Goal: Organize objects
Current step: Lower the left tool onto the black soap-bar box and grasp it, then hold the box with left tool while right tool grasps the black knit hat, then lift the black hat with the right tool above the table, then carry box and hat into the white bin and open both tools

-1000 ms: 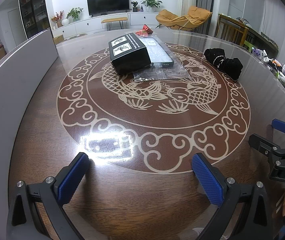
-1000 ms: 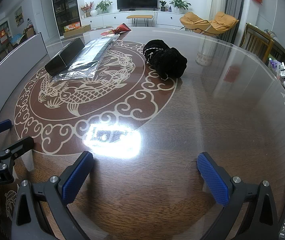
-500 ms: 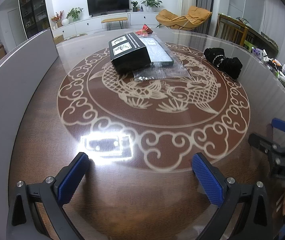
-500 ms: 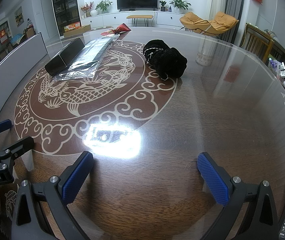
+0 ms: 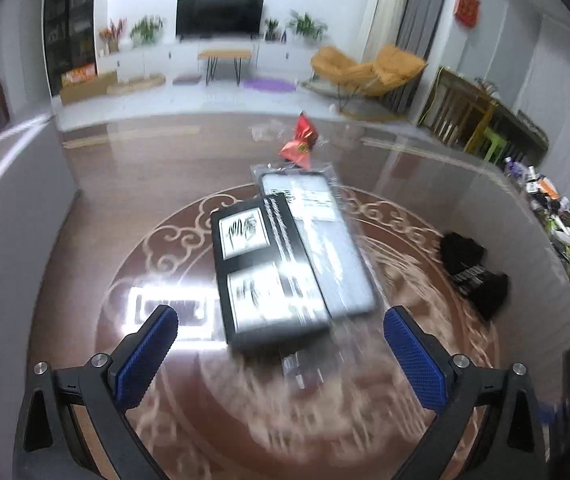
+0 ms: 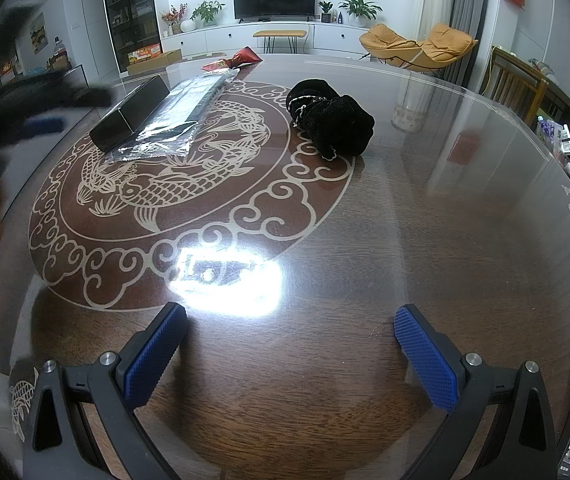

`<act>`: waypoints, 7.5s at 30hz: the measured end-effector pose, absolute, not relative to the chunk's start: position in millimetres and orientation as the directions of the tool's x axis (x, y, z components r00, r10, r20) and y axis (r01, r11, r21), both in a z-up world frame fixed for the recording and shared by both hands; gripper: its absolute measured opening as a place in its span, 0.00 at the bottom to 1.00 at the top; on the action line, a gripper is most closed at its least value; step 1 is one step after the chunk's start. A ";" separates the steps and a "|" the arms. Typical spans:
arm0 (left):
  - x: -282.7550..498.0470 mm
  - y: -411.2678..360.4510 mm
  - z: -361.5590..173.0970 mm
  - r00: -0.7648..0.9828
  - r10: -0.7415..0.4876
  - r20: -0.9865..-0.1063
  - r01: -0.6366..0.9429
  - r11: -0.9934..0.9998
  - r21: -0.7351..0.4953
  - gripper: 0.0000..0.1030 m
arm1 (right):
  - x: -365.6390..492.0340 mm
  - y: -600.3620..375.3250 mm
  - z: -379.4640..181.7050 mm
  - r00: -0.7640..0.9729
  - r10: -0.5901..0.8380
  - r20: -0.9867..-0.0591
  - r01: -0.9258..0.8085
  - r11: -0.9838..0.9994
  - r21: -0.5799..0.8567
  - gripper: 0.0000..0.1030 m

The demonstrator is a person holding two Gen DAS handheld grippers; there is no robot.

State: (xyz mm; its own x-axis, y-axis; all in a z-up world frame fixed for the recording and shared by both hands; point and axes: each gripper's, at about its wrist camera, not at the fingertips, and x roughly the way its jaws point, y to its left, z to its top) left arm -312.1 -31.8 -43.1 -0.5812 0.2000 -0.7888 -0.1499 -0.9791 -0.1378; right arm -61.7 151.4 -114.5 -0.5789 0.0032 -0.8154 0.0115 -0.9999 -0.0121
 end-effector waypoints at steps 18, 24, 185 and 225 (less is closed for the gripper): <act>-231.9 -75.0 -73.9 -0.542 0.113 -0.833 -0.117 -0.991 -0.058 0.56 | -62.0 151.9 -114.5 -0.579 0.003 -0.815 0.012 -1.000 -0.012 1.00; -184.6 -69.4 -79.2 -0.574 0.024 -0.818 -0.131 -0.989 0.063 0.89 | -61.8 151.1 -114.7 -0.579 0.003 -0.815 0.012 -1.000 -0.012 1.00; -63.6 -167.4 44.0 -0.677 0.290 -0.677 -0.116 -0.950 -0.290 0.56 | -52.7 22.4 -25.2 -0.469 -0.404 -0.785 0.348 -0.902 0.257 0.35; -7.2 -284.7 76.5 -0.761 -0.148 -0.632 0.275 -0.955 -0.108 0.96 | -54.3 22.1 -70.3 -0.614 -0.140 -0.777 0.254 -0.967 -0.027 0.99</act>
State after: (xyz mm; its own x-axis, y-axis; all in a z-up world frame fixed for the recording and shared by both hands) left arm -7.2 -284.7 76.5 -0.7608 -0.1476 -0.6320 0.2747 -0.9555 -0.1075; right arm -54.3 22.1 -70.3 -0.6139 -0.1402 -0.7769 0.2544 -0.9667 -0.0266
